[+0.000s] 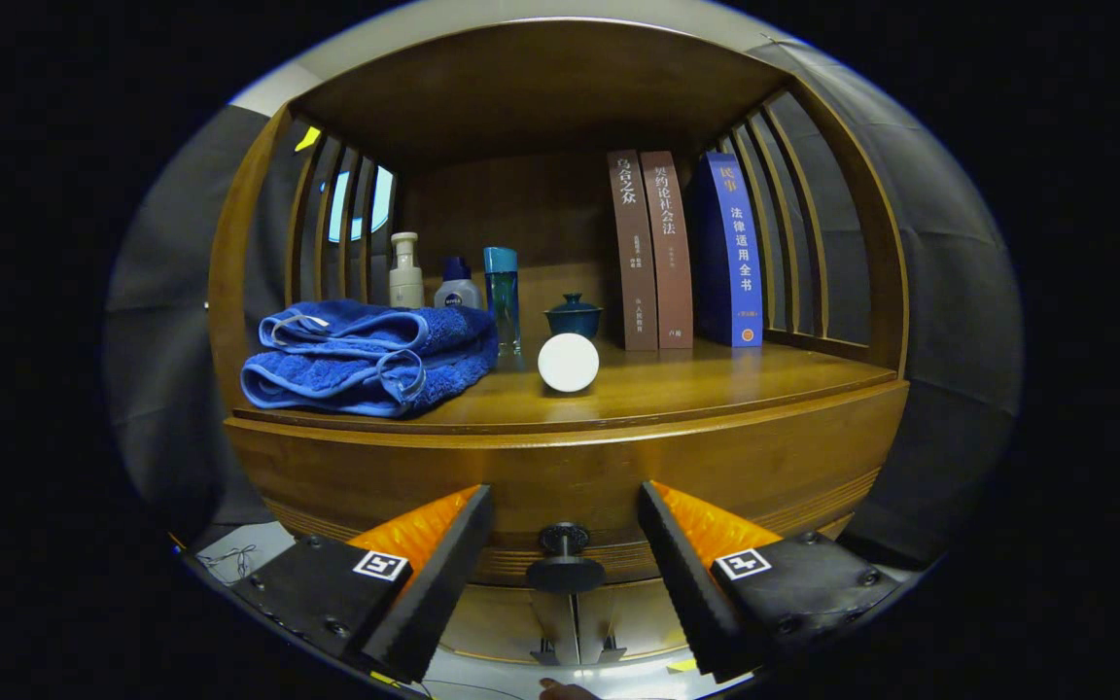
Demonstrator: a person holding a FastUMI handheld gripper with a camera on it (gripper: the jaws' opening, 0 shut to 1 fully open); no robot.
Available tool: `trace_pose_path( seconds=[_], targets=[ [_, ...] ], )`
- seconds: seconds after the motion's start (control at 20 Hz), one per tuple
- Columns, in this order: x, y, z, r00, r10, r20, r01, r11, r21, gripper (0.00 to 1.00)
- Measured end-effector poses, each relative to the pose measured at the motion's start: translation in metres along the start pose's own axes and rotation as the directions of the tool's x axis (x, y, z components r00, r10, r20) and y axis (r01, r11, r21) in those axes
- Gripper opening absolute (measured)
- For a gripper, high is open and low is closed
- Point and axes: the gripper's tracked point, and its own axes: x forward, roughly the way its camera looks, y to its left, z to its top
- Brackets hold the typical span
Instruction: Pull open the drawer, take out the items inside it, and place them on the countertop above the cabinet.
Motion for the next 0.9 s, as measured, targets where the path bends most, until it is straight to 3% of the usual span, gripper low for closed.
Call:
trace_pose_path(
  seconds=[0.5, 0.9],
  targets=[
    [-0.038, 0.006, 0.032, 0.999, 0.04, 0.027, -0.04, 0.999, -0.026, 1.0],
    [-0.103, 0.02, 0.115, 0.993, 0.065, 0.095, -0.057, 0.995, -0.076, 0.99]
  ],
)
